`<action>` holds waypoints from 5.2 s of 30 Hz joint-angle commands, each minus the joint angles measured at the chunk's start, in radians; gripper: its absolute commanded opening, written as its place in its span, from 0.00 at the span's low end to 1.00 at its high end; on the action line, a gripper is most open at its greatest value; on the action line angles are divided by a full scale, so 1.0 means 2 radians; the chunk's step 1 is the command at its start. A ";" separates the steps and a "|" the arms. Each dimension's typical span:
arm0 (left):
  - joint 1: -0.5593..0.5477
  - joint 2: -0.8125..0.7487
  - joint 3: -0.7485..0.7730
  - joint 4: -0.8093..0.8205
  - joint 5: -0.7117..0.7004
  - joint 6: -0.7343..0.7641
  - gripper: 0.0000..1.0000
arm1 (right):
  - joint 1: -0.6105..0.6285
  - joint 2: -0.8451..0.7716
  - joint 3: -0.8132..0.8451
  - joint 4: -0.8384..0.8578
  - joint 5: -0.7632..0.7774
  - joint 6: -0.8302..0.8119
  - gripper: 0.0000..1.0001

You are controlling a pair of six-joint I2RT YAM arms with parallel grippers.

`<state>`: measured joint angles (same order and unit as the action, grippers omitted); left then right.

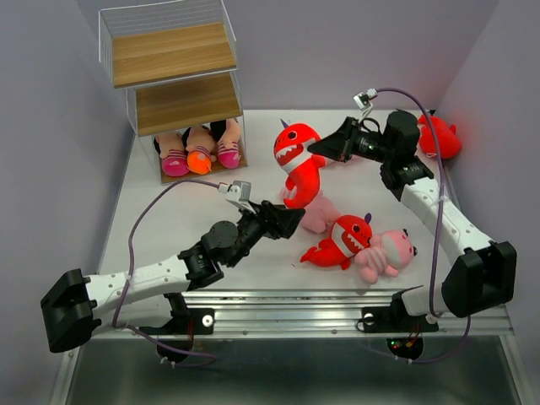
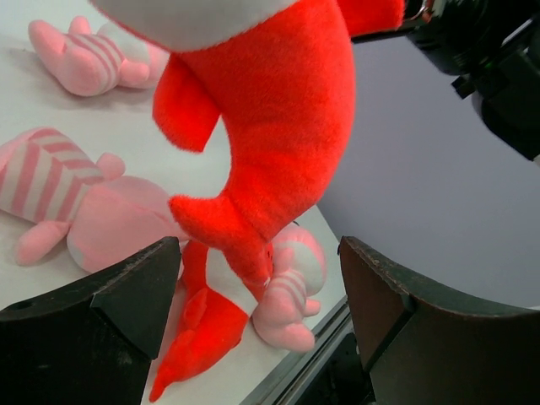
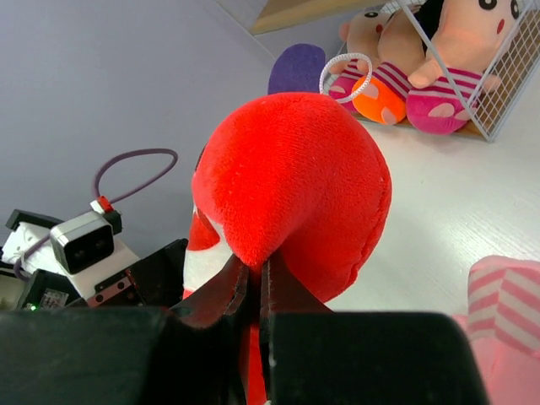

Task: Place and organize the stuffed toys onto the shelf
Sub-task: Pass the stuffed toy from the left arm to the right, then pass the stuffed toy from the right arm to the left, then place the stuffed toy onto shelf

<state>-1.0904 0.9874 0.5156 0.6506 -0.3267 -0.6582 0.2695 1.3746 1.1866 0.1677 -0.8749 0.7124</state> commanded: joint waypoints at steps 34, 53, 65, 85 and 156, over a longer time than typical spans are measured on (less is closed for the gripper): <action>0.002 0.054 0.054 0.057 -0.053 0.041 0.21 | 0.002 -0.011 -0.048 0.089 0.016 0.058 0.01; 0.014 -0.001 -0.001 0.080 -0.041 0.058 0.00 | 0.002 -0.014 -0.045 0.102 0.003 0.055 0.34; 0.050 -0.060 -0.025 0.064 -0.090 0.072 0.00 | -0.021 -0.034 -0.031 0.088 -0.026 -0.013 1.00; 0.215 -0.062 0.044 -0.011 0.144 0.322 0.00 | -0.060 -0.055 -0.112 -0.009 -0.128 -0.217 1.00; 0.459 0.275 0.257 0.234 0.358 0.085 0.00 | -0.107 -0.098 -0.193 -0.007 -0.188 -0.289 1.00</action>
<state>-0.1875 1.5375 0.9615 1.0153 0.3668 -0.4706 0.0635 1.1954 0.8032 0.1196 -1.2217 0.1352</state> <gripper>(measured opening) 0.077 0.998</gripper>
